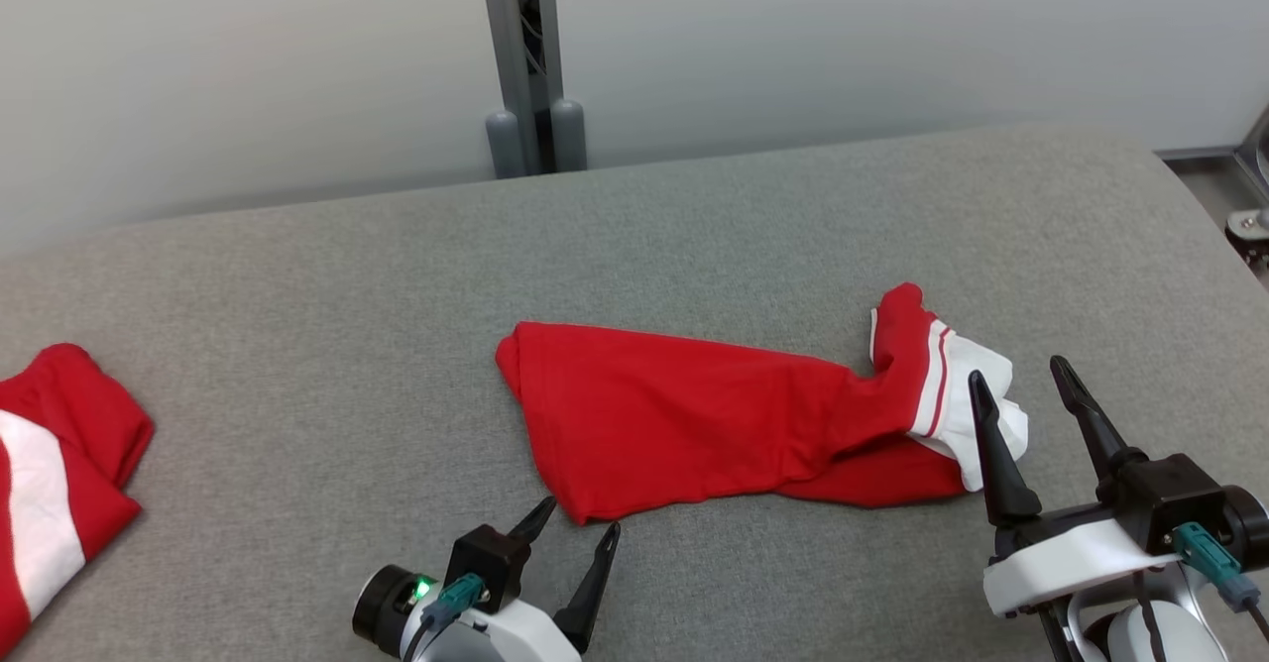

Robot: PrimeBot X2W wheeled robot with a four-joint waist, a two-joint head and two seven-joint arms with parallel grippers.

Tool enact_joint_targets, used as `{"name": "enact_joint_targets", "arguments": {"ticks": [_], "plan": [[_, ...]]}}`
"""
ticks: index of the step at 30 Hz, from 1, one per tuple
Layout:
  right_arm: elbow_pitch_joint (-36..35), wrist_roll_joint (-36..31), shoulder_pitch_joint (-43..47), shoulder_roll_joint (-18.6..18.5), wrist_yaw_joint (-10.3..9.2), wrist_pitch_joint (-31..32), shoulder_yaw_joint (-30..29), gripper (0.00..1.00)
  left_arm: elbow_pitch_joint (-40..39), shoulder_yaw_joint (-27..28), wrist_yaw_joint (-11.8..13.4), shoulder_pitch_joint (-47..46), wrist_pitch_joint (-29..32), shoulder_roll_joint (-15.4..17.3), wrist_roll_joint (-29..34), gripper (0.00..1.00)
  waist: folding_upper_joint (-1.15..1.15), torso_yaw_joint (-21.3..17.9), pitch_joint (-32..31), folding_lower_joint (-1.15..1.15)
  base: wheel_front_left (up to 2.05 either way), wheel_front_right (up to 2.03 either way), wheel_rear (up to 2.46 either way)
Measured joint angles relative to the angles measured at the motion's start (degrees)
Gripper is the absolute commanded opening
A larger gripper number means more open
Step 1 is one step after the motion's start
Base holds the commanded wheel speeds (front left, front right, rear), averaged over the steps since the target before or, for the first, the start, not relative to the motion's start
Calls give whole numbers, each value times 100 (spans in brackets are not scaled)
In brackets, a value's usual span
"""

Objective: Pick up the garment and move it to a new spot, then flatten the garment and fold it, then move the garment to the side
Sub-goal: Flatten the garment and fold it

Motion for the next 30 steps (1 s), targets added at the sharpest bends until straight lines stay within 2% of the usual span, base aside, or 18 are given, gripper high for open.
{"name": "enact_joint_targets", "arguments": {"ticks": [2, 7, 12, 19, 24, 25, 26, 27, 30], "plan": [[-15, 3, -48, 2, 0, 0, -10, 100, 148, -100, 33, -157, -1, -1, -55, 100, 0, -54, 102, 0, 0, 0, 0], [-21, 75, -144, 2, 0, 0, 31, 100, 660, -354, 444, -544, 0, 5, 85, 100, 0, -197, 296, 0, 0, 0, 0], [-21, 90, -199, 1, 0, 0, 47, 100, 924, -457, 742, -718, 0, 2, 177, 100, 0, -307, 394, 0, 0, 0, 0], [-14, 91, -201, 1, 0, 0, -1, 100, 1122, -463, 913, -718, 0, 2, 232, 100, 0, -298, 408, 0, 0, 0, 0], [-9, 91, -208, 2, 0, 0, 23, 100, 971, -341, 888, -713, -1, 2, 34, 100, 0, -236, 407, 0, 0, 0, 0], [-10, 91, -216, 2, 0, 0, 31, 100, 939, -323, 888, -713, 0, 2, 32, 38, 0, -225, 410, 0, 0, 0, 0], [-9, 91, -225, 2, 0, 0, 36, 100, 904, -292, 890, -710, 0, 2, 20, 30, 0, -215, 413, 0, 0, 0, 0], [-9, 91, -232, 2, 0, 0, 42, 100, 859, -256, 893, -709, 0, 2, 15, 0, 0, -204, 416, 0, 0, 0, 0], [-2, 90, -236, 2, 0, 0, 48, 100, 698, -174, 883, -692, -1, 2, 15, 0, 0, -179, 410, 0, 0, 0, 0]]}}
